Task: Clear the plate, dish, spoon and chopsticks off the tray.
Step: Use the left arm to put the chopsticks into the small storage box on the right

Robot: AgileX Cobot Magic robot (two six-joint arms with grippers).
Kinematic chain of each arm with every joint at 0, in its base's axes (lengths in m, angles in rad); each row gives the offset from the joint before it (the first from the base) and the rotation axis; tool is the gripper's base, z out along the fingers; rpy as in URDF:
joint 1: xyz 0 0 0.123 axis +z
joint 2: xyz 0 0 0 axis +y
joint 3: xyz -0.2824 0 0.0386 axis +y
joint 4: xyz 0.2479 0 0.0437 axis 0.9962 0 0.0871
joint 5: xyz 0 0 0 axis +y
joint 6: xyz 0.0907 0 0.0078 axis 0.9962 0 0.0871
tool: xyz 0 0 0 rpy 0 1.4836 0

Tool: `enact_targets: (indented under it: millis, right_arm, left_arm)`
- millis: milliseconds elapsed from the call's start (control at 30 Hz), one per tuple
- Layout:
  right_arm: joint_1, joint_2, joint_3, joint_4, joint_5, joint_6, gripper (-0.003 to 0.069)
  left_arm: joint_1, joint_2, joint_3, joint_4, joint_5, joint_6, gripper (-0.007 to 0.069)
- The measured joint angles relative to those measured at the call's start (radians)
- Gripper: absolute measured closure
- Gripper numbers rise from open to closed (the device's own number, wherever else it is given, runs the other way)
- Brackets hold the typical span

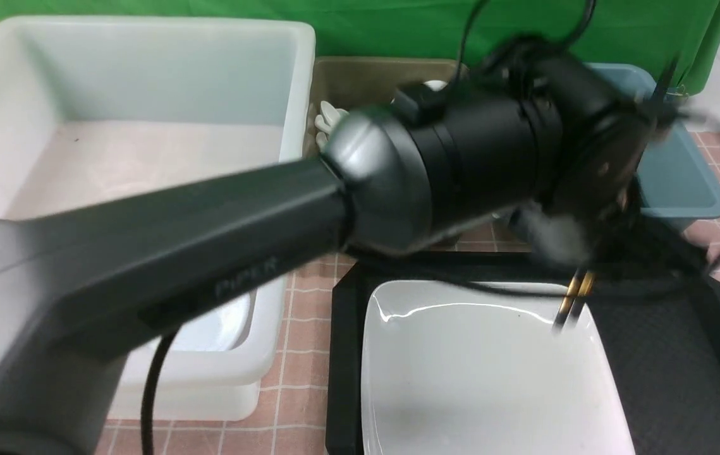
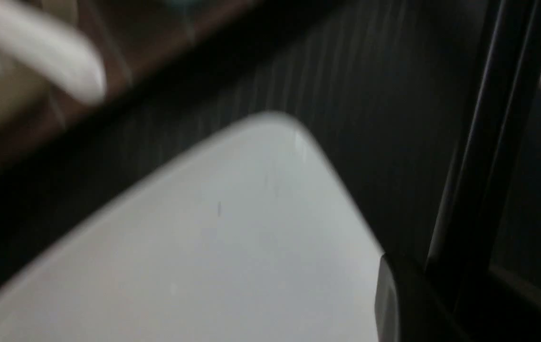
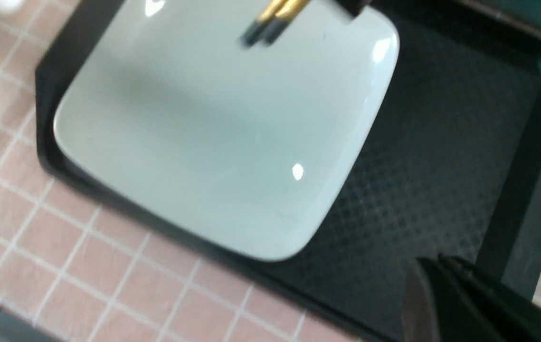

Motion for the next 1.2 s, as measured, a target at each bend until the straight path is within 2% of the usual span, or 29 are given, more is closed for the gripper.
enact_targets:
  millis: [67, 100, 133, 167, 200, 233, 267, 300, 400, 500, 600, 733, 1033, 1200]
  right_arm:
    - [0.0, 0.0, 0.0, 0.0, -0.054, 0.012, 0.0627]
    - [0.0, 0.0, 0.0, 0.0, -0.059, 0.014, 0.0627]
    - [0.0, 0.0, 0.0, 0.0, -0.093, 0.016, 0.0627]
    - [0.0, 0.0, 0.0, 0.0, -0.102, 0.017, 0.0627]
    - [0.0, 0.0, 0.001, 0.0, -0.146, 0.022, 0.0627]
    - [0.0, 0.0, 0.002, 0.0, -0.152, 0.025, 0.0627]
    - [0.0, -0.001, 0.014, 0.0, -0.221, 0.046, 0.0626]
    - [0.0, -0.002, 0.017, 0.0, -0.232, 0.051, 0.0626]
    - [0.0, -0.017, 0.112, 0.0, -0.468, 0.113, 0.0626]
    - [0.0, -0.02, 0.214, 0.0, -0.647, 0.144, 0.0626]
    - [0.0, -0.02, 0.324, 0.0, -0.799, 0.159, 0.0625]
    - [0.0, -0.019, 0.384, 0.0, -0.902, 0.173, 0.0625]
    - [0.0, -0.019, 0.388, 0.0, -0.966, 0.156, 0.0625]
    - [0.0, -0.019, 0.388, 0.0, -0.967, 0.151, 0.0625]
  left_arm:
    - [0.028, 0.0, -0.014, 0.029, -0.165, 0.006, 0.0529]
    - [0.031, 0.001, -0.016, 0.031, -0.181, 0.007, 0.0529]
    - [0.053, 0.006, -0.02, 0.035, -0.284, 0.008, 0.0529]
    - [0.064, 0.009, -0.02, 0.035, -0.313, 0.008, 0.0529]
    - [0.093, 0.024, -0.021, 0.037, -0.441, 0.008, 0.0529]
    - [0.101, 0.03, -0.021, 0.037, -0.454, 0.008, 0.0529]
    - [0.129, 0.059, -0.021, 0.04, -0.574, 0.008, 0.0529]
    - [0.136, 0.068, -0.021, 0.04, -0.587, 0.008, 0.0529]
    - [0.181, 0.155, -0.021, 0.042, -0.803, 0.008, 0.0529]
    - [0.211, 0.227, -0.021, 0.041, -0.931, 0.009, 0.0529]
    - [0.235, 0.293, -0.026, 0.032, -0.968, 0.009, 0.0529]
    - [0.248, 0.368, -0.041, 0.03, -0.977, 0.008, 0.0529]
    - [0.247, 0.424, -0.045, 0.035, -0.976, 0.014, 0.0529]
    - [0.247, 0.428, -0.048, 0.037, -0.93, 0.06, 0.052]
